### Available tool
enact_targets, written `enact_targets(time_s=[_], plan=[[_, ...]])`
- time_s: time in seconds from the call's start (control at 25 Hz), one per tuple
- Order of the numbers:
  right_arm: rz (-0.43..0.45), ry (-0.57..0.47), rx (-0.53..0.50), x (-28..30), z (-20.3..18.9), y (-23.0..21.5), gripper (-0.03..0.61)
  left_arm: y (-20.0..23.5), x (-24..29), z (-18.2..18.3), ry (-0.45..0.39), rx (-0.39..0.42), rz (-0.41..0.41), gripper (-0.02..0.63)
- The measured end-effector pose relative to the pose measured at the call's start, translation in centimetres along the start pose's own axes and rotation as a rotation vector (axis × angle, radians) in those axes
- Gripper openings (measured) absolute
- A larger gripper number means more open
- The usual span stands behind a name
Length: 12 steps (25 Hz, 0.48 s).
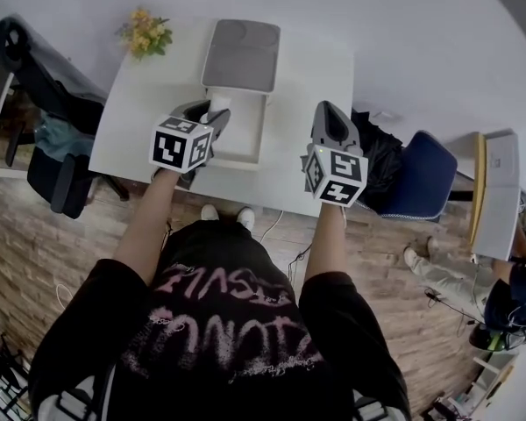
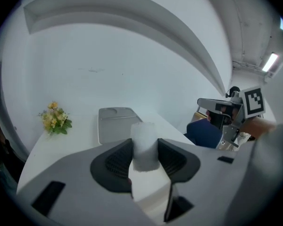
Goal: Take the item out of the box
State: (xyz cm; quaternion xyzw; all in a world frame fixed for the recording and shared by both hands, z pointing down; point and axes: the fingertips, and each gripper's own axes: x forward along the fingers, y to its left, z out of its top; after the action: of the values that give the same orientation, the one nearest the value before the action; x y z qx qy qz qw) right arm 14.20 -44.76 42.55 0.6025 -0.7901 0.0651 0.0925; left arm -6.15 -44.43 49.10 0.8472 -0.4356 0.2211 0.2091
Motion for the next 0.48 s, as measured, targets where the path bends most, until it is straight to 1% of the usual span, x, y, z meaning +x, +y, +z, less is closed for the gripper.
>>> enact_targets(time_s=[0.28,0.48], plan=[[0.004,-0.014,-0.018,-0.6,0.8,0.7,0.011,-0.3,-1.8,2.4,-0.129,0.03,0.004,0.172],[0.003,-0.026,-0.024,-0.9,1.3,0.6,0.011,-0.2,-2.8,4.0,-0.194,0.053,0.026,0.172]])
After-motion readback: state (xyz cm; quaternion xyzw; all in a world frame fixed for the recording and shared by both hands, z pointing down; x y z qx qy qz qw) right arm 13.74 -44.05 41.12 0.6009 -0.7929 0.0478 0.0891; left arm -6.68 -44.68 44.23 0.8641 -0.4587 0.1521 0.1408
